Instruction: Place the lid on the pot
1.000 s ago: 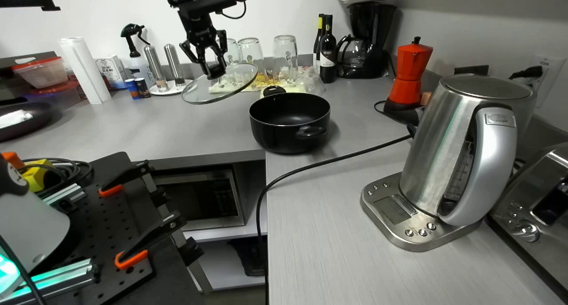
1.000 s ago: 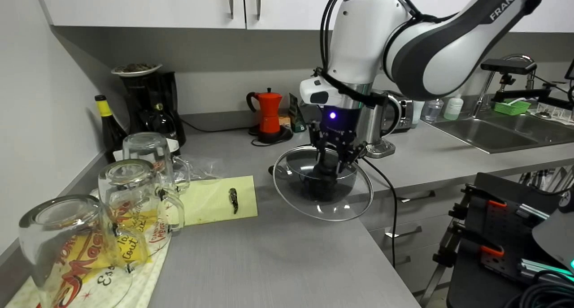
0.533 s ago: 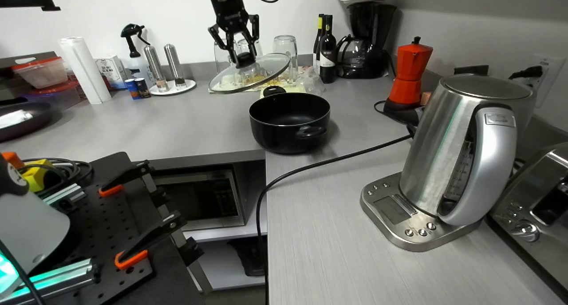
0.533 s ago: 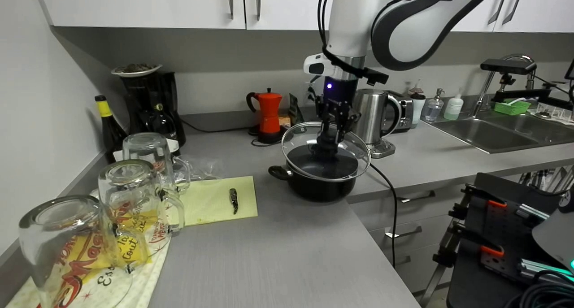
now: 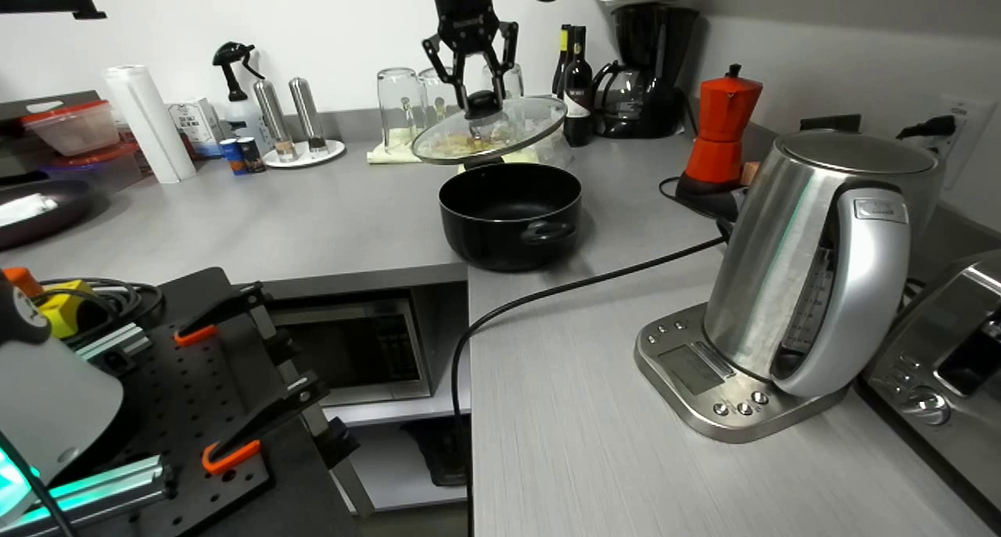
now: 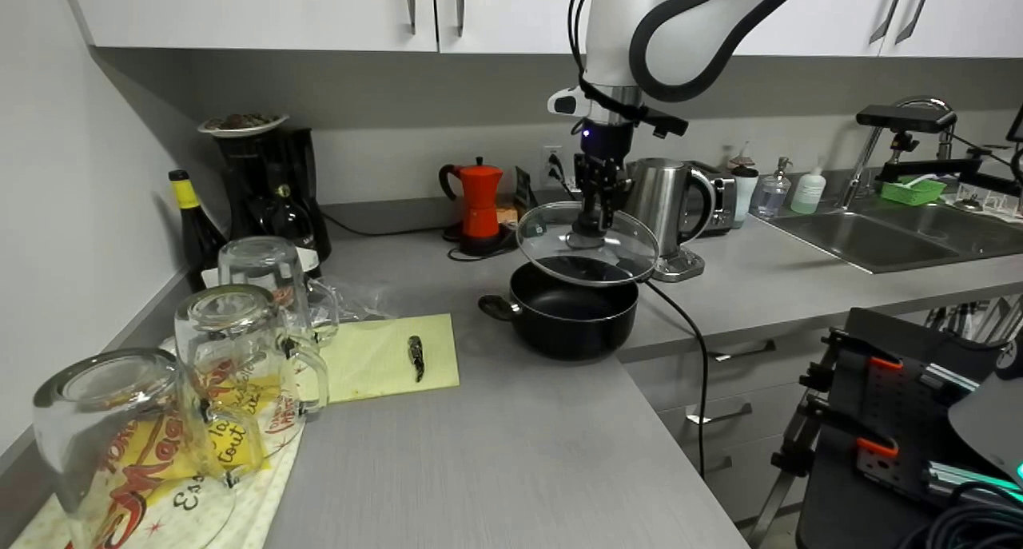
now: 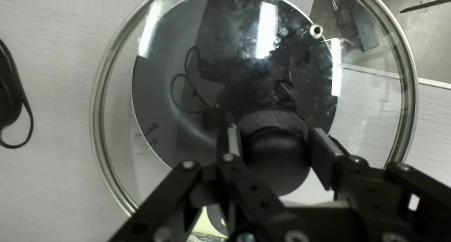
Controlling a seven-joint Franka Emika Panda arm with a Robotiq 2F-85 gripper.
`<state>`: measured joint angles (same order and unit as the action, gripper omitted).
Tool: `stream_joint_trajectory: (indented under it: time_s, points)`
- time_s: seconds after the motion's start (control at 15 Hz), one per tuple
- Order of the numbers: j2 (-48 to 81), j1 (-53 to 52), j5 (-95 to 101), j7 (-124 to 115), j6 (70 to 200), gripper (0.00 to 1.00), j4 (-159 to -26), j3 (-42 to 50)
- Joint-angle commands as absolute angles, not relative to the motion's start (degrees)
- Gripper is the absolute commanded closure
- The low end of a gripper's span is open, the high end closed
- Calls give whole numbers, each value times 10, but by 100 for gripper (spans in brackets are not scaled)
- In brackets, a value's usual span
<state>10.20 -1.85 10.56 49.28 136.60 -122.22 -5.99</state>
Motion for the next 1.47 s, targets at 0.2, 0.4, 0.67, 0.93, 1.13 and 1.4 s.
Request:
stream_joint_trajectory:
  time_s: [0.2, 0.4, 0.67, 0.93, 1.13, 1.4]
  points:
    - [178, 4, 69, 505, 1353, 75, -1145, -59]
    - [207, 9, 66, 504, 1353, 75, -1124, -63]
    - [235, 11, 67, 504, 1352, 75, -1106, -67]
    - [248, 12, 69, 505, 1354, 75, -1103, -71]
    - [252, 15, 68, 506, 1358, 75, -1105, -72]
    - [255, 20, 65, 508, 1360, 75, -1106, -74]
